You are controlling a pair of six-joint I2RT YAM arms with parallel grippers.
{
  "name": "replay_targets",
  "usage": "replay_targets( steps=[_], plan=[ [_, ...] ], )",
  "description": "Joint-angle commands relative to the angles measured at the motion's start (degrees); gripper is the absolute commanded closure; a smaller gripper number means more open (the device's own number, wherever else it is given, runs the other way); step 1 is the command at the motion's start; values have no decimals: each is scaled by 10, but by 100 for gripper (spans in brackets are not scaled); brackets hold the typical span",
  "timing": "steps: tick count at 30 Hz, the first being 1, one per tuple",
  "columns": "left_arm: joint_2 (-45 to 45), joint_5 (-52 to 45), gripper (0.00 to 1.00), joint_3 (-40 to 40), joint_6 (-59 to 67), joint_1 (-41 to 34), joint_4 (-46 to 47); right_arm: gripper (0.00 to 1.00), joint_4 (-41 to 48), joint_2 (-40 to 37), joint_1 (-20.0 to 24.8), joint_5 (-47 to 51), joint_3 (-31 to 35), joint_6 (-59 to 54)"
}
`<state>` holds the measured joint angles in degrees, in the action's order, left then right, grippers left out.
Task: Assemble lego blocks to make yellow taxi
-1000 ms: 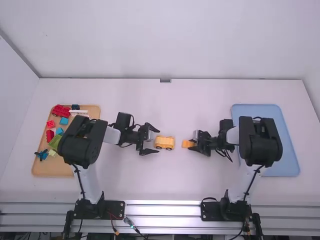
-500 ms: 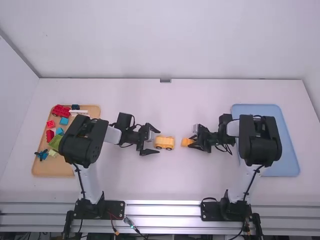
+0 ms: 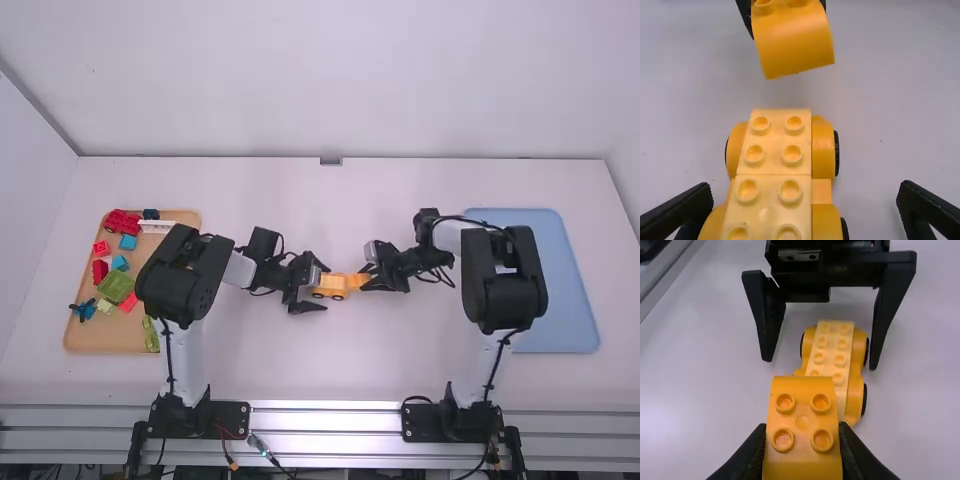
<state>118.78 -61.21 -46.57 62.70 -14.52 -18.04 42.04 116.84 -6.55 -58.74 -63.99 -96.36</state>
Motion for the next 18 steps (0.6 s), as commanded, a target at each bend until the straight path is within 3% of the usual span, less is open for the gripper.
replay_targets(
  steps=[1,7,11,18],
  plan=[
    [4,-7,9,-8,-3,-3,2,81,2,0,-14,-3,-19,4],
    [4,-6,23,-7,-3,-5,0,84,-5,-40,-37,7,-20,21],
    [4,-6,29,-7,-3,-5,0,88,-88,-89,-49,42,10,125],
    [4,-7,24,-7,-3,-5,6,87,-255,-152,-78,79,107,232]
  ],
)
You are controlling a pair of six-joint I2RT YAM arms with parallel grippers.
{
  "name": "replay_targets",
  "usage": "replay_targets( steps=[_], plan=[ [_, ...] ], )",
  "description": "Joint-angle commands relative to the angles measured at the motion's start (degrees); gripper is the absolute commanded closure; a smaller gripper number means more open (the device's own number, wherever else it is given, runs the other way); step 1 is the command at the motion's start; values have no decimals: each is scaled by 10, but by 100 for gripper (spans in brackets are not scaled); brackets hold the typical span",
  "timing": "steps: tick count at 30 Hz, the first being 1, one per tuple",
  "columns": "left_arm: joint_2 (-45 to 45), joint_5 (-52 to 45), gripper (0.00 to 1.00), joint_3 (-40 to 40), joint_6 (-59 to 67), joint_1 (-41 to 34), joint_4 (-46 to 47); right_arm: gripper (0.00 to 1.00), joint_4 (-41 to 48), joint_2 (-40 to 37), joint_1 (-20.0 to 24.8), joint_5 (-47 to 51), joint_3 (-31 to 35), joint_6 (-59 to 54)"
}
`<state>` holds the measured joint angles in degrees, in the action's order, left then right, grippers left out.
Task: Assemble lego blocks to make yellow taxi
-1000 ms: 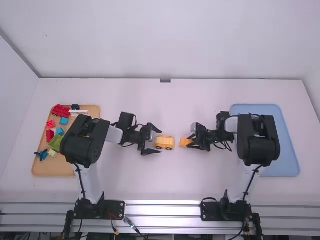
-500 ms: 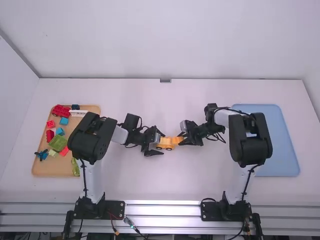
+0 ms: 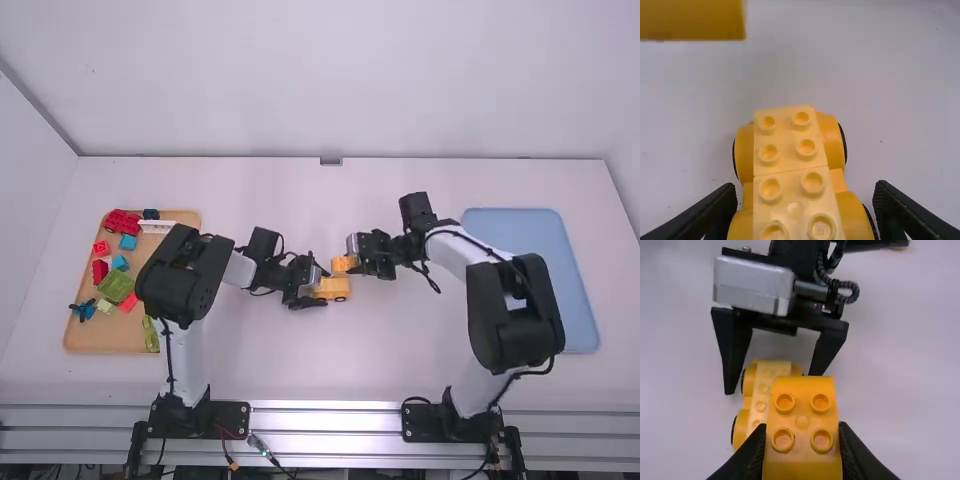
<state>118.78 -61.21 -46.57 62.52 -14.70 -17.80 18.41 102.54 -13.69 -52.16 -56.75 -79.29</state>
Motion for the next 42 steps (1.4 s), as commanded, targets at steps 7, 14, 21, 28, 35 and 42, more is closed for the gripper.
replay_targets(
  steps=[7,14,21,28,35,42],
  plan=[
    [6,-6,23,8,-2,-3,-19,92,-149,-9,-21,-4,107,125],
    [36,-3,25,3,-31,-12,-54,92,-153,-9,-24,-5,114,120],
    [53,-9,47,-2,-66,-7,-83,93,-154,-9,-24,-5,114,125],
    [53,-7,60,-1,-66,-10,-93,94,-172,10,-24,-6,114,125],
    [53,-7,62,-7,-68,-10,-90,90,-213,48,-24,-32,114,145],
    [53,-7,62,-8,-68,-11,-90,91,-219,51,-34,-36,114,144]
  ],
)
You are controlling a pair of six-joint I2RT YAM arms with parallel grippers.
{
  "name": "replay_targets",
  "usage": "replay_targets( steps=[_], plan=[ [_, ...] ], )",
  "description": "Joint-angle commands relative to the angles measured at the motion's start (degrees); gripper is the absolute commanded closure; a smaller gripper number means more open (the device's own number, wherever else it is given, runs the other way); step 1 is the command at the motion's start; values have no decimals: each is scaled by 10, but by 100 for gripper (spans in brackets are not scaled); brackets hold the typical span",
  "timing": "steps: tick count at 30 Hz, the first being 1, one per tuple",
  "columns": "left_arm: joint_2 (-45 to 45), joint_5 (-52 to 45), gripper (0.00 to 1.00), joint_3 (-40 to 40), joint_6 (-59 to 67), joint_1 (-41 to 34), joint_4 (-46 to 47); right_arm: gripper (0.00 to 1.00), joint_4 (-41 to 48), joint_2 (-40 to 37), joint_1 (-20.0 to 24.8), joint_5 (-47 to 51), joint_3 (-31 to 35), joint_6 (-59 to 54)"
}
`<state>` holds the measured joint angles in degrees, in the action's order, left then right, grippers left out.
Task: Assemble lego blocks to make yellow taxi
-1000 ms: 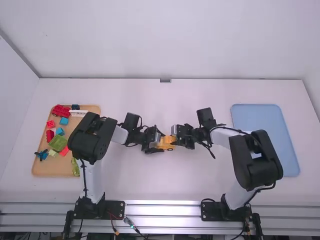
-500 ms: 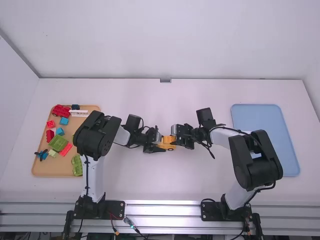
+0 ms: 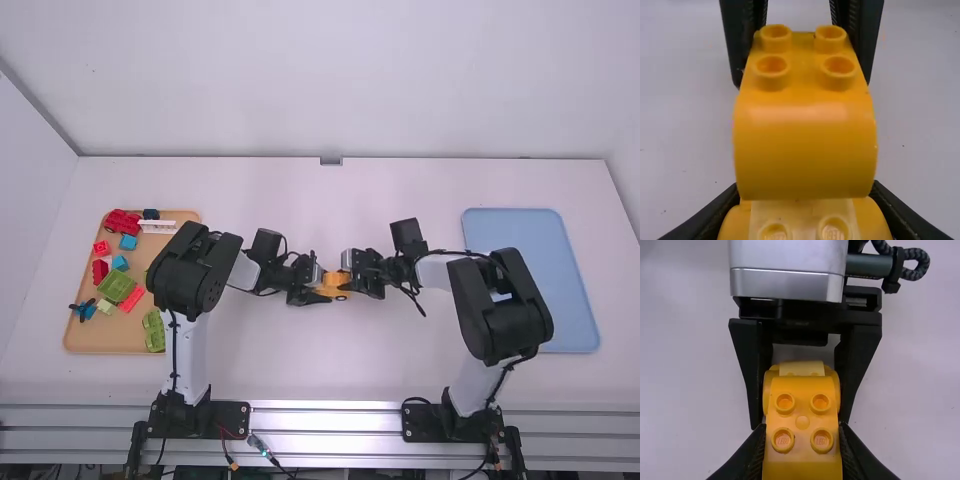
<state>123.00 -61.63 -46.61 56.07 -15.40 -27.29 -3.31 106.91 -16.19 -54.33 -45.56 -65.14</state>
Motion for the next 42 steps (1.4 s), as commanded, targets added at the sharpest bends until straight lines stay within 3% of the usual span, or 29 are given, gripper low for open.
replay_targets(
  steps=[1,42],
  plan=[
    [11,-3,62,-8,-3,-4,4,91,-6,10,-13,-17,2,3],
    [11,-4,64,-7,-4,-4,8,99,-54,35,-17,3,2,49]
  ],
)
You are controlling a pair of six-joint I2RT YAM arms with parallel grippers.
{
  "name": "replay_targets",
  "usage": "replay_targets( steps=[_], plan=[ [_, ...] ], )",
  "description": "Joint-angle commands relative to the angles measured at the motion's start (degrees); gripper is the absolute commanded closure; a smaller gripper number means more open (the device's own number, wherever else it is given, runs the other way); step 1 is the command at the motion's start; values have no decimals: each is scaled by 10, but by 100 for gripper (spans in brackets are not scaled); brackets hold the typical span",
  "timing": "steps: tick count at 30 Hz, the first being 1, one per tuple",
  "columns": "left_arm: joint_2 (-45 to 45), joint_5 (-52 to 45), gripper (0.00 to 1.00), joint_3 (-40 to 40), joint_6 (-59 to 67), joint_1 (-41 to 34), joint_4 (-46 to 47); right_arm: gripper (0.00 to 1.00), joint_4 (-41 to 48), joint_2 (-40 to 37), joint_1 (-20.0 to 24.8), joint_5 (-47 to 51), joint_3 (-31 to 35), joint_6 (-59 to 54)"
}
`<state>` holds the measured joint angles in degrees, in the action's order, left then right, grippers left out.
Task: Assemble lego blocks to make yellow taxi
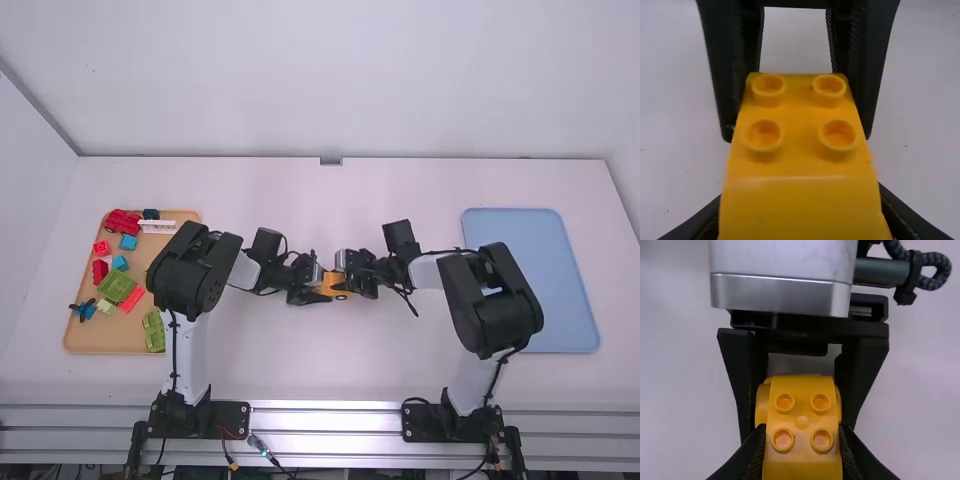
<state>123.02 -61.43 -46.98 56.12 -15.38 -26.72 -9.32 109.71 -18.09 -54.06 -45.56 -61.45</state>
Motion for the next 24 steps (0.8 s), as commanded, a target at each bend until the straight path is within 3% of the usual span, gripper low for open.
replay_targets(
  steps=[1,14,24],
  plan=[
    [11,-6,64,-4,-4,-4,2,99,7,7,2,1,3,11],
    [11,-6,64,-4,-4,-3,3,100,-26,7,27,-11,34,12],
    [11,-4,66,-4,-4,-3,3,97,-97,53,16,-36,35,51]
  ],
)
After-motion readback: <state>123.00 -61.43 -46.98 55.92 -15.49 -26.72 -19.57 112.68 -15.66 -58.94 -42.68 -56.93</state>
